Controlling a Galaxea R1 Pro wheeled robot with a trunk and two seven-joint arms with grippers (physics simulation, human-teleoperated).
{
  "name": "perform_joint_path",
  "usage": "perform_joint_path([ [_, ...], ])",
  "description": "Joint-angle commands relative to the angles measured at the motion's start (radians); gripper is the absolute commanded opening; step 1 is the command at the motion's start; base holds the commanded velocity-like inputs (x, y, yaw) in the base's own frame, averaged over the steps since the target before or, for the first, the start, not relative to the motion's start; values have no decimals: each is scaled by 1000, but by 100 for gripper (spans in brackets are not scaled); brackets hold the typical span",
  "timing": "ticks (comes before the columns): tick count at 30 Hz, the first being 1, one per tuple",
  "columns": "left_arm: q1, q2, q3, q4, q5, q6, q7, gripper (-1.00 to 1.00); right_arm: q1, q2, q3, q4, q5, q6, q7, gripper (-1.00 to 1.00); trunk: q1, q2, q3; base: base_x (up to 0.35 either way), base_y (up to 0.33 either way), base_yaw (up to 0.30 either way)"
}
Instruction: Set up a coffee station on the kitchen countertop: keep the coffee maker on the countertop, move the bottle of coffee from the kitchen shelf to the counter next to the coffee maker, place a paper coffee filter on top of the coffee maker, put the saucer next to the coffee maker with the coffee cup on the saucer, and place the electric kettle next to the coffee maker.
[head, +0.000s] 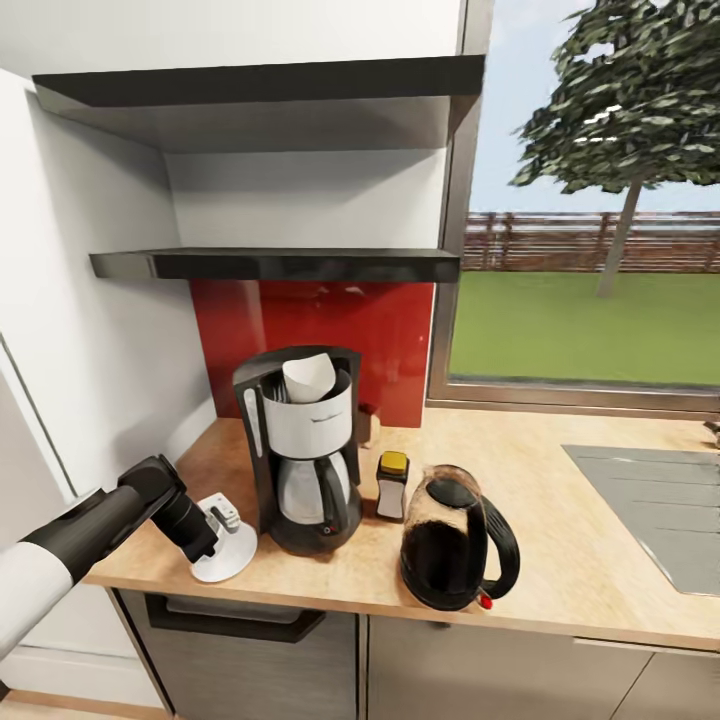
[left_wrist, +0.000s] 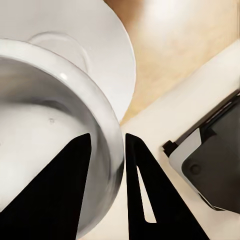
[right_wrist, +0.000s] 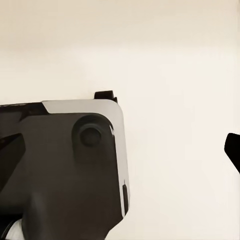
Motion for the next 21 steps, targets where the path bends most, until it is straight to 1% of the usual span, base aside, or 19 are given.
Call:
perform_joint_path([
  [1, -1, 0, -1, -1, -11, 4, -9, -100, -1, 0, 8, 1, -11, -2, 4, 100, 0, -1, -1, -1, -73, 0],
  [12, -7, 1, 2, -2, -10, 4, -9, -100, -1, 0, 8, 0, -10, -2, 4, 100, 0, -1, -1, 0, -11, 0],
  [18, -7, -4, 1, -3, -7, 4, -9, -100, -1, 0, 8, 0, -10, -2, 4, 100, 0, -1, -1, 3, 0, 0],
  [21, -4, -6, 2, -3, -10, 4, -9, -100, -1, 0, 8, 0, -10, -2, 4, 100, 0, -1, -1, 78, -37, 0],
])
